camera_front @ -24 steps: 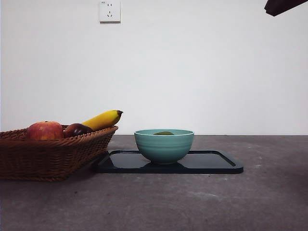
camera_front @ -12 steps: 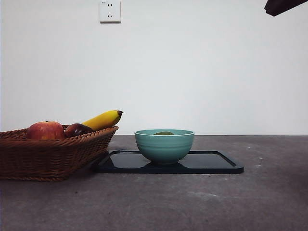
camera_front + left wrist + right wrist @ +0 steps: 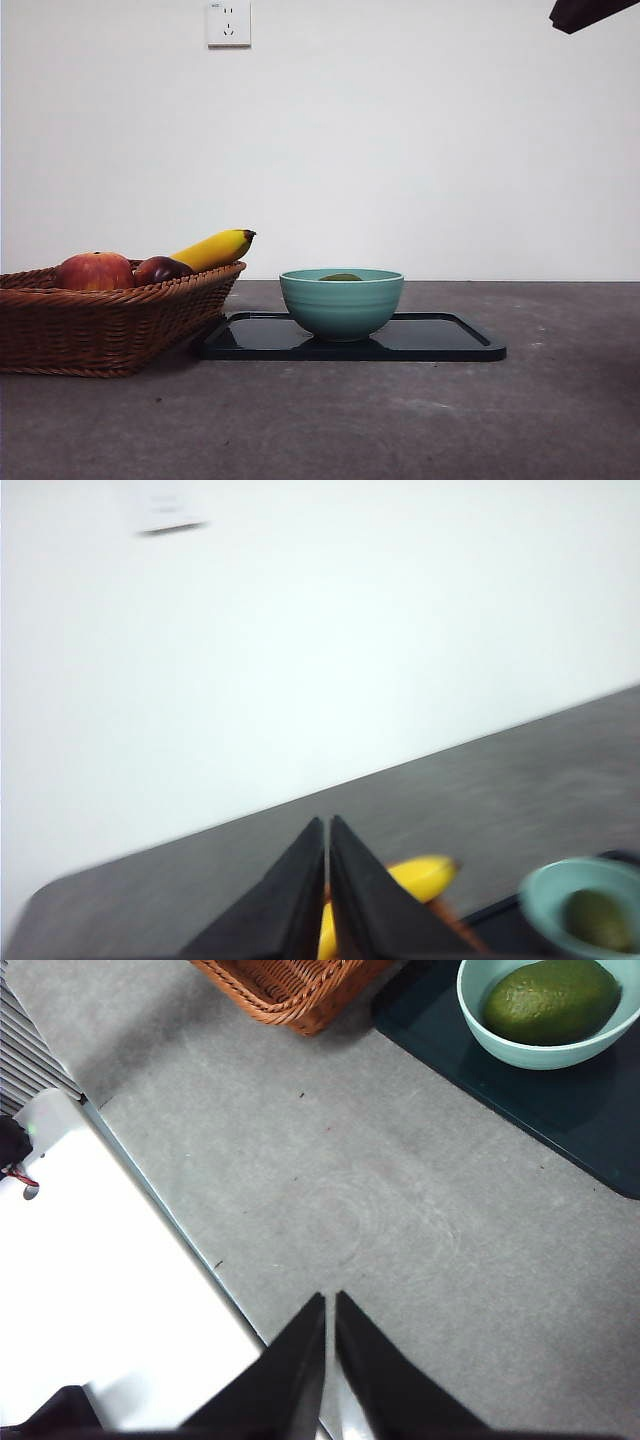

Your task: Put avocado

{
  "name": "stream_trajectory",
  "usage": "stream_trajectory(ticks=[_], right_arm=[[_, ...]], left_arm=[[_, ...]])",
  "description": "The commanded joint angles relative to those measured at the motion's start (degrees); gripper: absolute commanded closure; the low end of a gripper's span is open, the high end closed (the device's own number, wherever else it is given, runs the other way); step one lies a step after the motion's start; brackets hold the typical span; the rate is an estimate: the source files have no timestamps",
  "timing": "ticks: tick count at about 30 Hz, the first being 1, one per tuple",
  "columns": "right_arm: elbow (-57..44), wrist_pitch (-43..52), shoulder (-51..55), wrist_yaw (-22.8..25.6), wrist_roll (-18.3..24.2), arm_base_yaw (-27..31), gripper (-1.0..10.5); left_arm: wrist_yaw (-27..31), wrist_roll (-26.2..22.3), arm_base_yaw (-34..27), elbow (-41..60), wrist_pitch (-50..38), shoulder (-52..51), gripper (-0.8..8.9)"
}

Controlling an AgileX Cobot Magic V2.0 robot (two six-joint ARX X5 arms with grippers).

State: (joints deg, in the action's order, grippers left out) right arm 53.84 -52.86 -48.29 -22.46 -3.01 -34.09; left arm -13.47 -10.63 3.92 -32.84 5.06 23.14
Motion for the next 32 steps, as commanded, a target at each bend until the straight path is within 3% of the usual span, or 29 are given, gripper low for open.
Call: stream_trajectory(ticks=[1, 13, 20, 32], right_arm=[[0.5, 0.5, -0.3, -0.1, 0.1, -0.4, 9.4], [0.5, 0.5, -0.3, -0.1, 0.1, -0.4, 9.4], [0.5, 0.5, -0.3, -0.1, 0.1, -0.4, 9.4], [0.5, 0.5, -0.3, -0.1, 0.1, -0.4, 9.4]], left_arm=[[2.1, 0.5, -1.9, 6.1, -0.3, -3.9, 8.05], [3.3, 2.8, -6.0, 24.4, -0.3, -18.2, 8.05], [6.1, 2.8, -6.5, 28.5, 0.1, -22.0, 8.05], [6.2, 3.7, -6.5, 32.2, 4.3, -23.0, 8.05]])
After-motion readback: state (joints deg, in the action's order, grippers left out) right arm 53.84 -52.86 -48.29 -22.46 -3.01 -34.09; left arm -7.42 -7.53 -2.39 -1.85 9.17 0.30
